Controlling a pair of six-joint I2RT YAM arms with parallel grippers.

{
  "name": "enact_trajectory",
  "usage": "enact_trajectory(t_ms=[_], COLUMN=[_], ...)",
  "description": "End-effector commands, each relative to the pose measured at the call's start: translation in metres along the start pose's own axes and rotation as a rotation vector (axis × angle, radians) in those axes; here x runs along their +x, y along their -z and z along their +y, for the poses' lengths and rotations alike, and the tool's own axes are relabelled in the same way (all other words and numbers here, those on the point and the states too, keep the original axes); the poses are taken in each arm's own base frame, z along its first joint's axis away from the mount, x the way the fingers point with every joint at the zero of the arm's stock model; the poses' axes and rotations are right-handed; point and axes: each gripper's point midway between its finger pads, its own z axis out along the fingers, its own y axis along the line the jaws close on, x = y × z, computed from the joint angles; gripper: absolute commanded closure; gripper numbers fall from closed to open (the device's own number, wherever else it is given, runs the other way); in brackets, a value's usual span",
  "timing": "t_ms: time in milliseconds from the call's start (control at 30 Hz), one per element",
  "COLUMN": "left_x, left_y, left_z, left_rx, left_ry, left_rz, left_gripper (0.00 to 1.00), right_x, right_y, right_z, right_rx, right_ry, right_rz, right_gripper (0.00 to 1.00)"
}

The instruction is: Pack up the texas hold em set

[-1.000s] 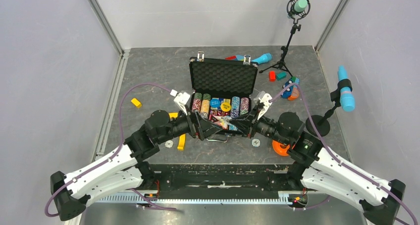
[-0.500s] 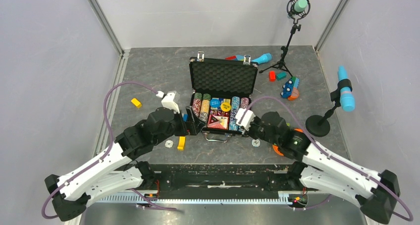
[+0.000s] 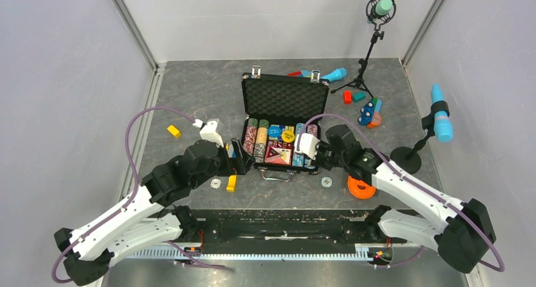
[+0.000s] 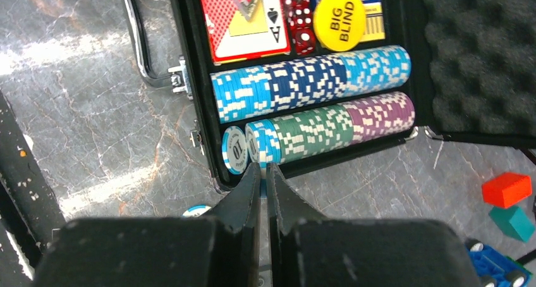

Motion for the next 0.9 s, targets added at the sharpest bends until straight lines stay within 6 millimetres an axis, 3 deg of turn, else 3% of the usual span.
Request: enact_trajectory(t_ms=[0,467,867], left_x=[-0.004,-0.001,0.000], left_y=[0.000,-0.004,-0.007], left_z=[0.005,0.007,0.004], left_rx=[-0.018,-0.024,-0.010], left_ry=[-0.002,0.004,0.013], left_rz=[-0.024,-0.018,-0.011], left_gripper=[0.00,0.00,0.00], right_x=[-0.013,0.002,0.020], right_y=[-0.001,-0.018,-0.032], right_z=[-0.003,-0.004,-0.016], right_rx=[-0.047,-0.068,0.019], right_ry=[0.083,0.091,0.083], right_rz=[-0.023,0.045,0.095], right_gripper=[1.00,1.00,0.99])
